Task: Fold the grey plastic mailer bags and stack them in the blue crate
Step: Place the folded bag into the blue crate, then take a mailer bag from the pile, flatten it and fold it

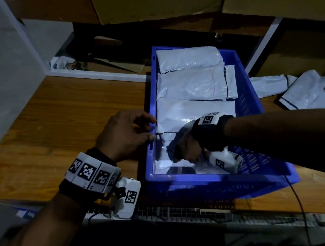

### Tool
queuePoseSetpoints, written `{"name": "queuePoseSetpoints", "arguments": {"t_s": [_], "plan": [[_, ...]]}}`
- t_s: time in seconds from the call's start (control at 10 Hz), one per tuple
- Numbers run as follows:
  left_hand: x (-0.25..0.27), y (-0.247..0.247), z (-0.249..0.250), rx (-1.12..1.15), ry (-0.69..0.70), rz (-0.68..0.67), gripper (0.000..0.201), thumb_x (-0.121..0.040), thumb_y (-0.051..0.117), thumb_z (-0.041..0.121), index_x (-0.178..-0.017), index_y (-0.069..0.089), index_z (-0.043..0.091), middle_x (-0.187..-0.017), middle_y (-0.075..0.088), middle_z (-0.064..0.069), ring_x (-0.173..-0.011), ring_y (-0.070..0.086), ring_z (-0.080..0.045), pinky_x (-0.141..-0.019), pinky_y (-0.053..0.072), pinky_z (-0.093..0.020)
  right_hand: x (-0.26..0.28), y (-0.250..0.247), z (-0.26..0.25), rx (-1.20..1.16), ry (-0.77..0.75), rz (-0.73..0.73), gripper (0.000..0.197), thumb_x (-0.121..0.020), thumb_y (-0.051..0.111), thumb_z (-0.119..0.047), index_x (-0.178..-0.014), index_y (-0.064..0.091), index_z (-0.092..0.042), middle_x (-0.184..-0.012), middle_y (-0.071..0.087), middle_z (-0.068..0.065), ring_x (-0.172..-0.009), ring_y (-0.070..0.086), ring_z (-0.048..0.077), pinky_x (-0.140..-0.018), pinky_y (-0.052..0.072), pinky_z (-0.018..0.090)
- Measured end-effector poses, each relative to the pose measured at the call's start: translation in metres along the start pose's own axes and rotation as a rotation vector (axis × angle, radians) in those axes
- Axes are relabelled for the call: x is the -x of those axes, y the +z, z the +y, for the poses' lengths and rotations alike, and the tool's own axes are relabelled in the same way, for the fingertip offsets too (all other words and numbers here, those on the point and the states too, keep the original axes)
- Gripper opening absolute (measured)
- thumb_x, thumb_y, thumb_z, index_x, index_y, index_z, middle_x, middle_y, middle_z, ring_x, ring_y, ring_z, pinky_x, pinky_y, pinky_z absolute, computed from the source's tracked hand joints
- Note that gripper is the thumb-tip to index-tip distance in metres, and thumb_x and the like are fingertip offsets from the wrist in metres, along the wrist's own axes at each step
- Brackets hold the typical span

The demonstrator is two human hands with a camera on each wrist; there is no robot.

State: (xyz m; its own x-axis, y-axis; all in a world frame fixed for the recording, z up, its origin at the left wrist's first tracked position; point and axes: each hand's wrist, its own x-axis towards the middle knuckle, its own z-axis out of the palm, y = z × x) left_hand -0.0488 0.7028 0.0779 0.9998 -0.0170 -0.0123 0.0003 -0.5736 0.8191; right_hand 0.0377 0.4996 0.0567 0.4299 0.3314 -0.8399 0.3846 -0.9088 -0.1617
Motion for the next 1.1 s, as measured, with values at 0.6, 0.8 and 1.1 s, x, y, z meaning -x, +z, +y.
{"name": "queuePoseSetpoints", "arguments": {"t_s": [0.6,0.8,1.1], "plan": [[0.04,0.022,0.099,-0.168,0.093,0.158,0.031,-0.077,0.087,0.038,-0.102,0.073,0.025,-0.079,0.075,0.01,-0.061,0.065,0.001,-0.059,0.048,-0.023,0.109,-0.034,0.05,-0.036,-0.365,0.114,0.025,-0.09,0.069,-0.005,-0.114,0.072,-0.007,-0.107,0.076,0.005,-0.085,0.073,0.028,-0.081,0.063,0.049],[0.042,0.121,0.177,-0.1,0.089,0.148,0.025,-0.08,0.084,0.041,-0.098,0.073,0.027,-0.075,0.075,0.01,-0.054,0.066,-0.002,-0.055,0.048,-0.023,0.192,0.004,0.15,-0.154,-0.455,0.383,0.023,-0.099,0.055,-0.004,-0.104,0.074,-0.015,-0.085,0.073,0.001,-0.058,0.061,0.001,-0.054,0.049,0.021],[0.026,0.38,0.276,0.136,0.062,0.017,0.032,-0.075,0.088,0.04,-0.094,0.073,0.019,-0.071,0.072,-0.002,-0.059,0.067,-0.009,-0.056,0.051,-0.026,0.267,0.136,0.433,-0.398,-0.291,0.538,0.026,-0.09,0.057,-0.001,-0.091,0.076,-0.018,-0.088,0.076,0.009,-0.082,0.071,0.031,-0.06,0.055,0.03]]}}
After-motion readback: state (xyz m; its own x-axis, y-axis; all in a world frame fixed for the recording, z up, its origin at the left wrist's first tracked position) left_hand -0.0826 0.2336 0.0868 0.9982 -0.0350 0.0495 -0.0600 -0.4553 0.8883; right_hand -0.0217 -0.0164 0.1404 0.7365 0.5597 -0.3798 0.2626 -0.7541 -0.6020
